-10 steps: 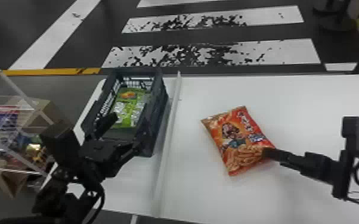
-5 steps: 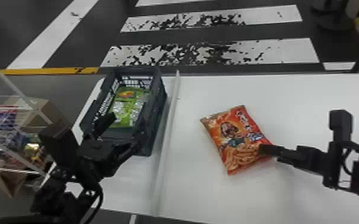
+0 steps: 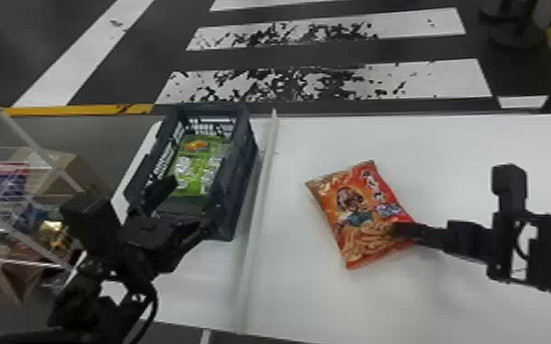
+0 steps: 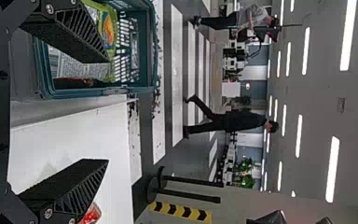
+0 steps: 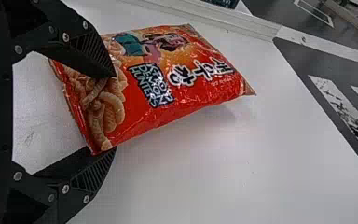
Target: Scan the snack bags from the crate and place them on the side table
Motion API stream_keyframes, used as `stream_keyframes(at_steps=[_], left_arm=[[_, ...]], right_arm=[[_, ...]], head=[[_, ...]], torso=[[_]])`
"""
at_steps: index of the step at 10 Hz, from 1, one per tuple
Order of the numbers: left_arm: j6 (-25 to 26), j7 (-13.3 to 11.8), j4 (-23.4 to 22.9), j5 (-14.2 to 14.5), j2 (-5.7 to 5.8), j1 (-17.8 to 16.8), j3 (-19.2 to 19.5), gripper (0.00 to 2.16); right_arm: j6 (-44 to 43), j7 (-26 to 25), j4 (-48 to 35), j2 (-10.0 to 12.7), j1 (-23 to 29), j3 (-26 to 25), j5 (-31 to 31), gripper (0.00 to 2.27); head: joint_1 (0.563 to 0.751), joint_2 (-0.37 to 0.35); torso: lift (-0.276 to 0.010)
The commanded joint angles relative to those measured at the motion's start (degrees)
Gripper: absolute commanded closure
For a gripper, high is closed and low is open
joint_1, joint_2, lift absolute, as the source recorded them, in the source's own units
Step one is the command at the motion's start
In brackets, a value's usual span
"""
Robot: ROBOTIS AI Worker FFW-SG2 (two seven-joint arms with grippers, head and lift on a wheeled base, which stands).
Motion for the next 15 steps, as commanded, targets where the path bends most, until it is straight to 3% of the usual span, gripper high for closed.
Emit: stream_keyframes(at_steps=[1,2,5,8,9,11,13,15], left_arm=[[0.0,0.0,0.3,0.0,0.00,0.0,0.1,0.12],[0.0,0.0,0.4,0.0,0.00,0.1,0.3,0.12],[0.2,0.0,0.1,0.6,0.00,0.1,0.6,0.12],[0.0,0.3,-0.4,0.7,-0.17,0.2,0.4,0.12],[0.2,0.3,-0.2,0.7,-0.17,0.1,0.2,0.12],[0.4,0.3,-0.1,0.7,-0.26,-0.1,-0.2,0.12],[0.5,0.3,-0.1,0.7,-0.26,-0.2,-0.3,0.12],[0.5,0.2,-0.1,1.0,-0.17,-0.2,-0.3,0.12]], right_arm=[[-1.1,-1.1,-0.1,0.3,0.0,0.2,-0.1,1.98],[-4.5,-1.4,-1.0,0.3,1.3,0.0,-0.1,2.26],[-5.7,1.8,-3.9,0.2,3.0,-2.0,-2.9,2.26],[-5.5,0.0,-20.3,0.2,8.9,-6.4,-4.0,2.25],[-5.9,-1.5,-27.2,-0.1,11.3,-6.5,0.7,2.25],[-12.5,-4.5,-36.6,-0.7,17.1,-0.8,17.4,2.25],[-23.6,-9.4,-38.6,-3.8,21.8,10.7,38.9,2.25],[-24.2,-16.2,-34.1,-8.2,22.5,23.8,63.1,2.25]], head=[[0.695,0.220],[0.695,0.221],[0.695,0.222],[0.695,0.207],[0.695,0.184],[0.695,0.124],[0.695,0.075],[0.695,0.068]], torso=[[-0.094],[-0.094],[-0.094],[-0.094],[-0.094],[-0.094],[-0.094],[-0.094]])
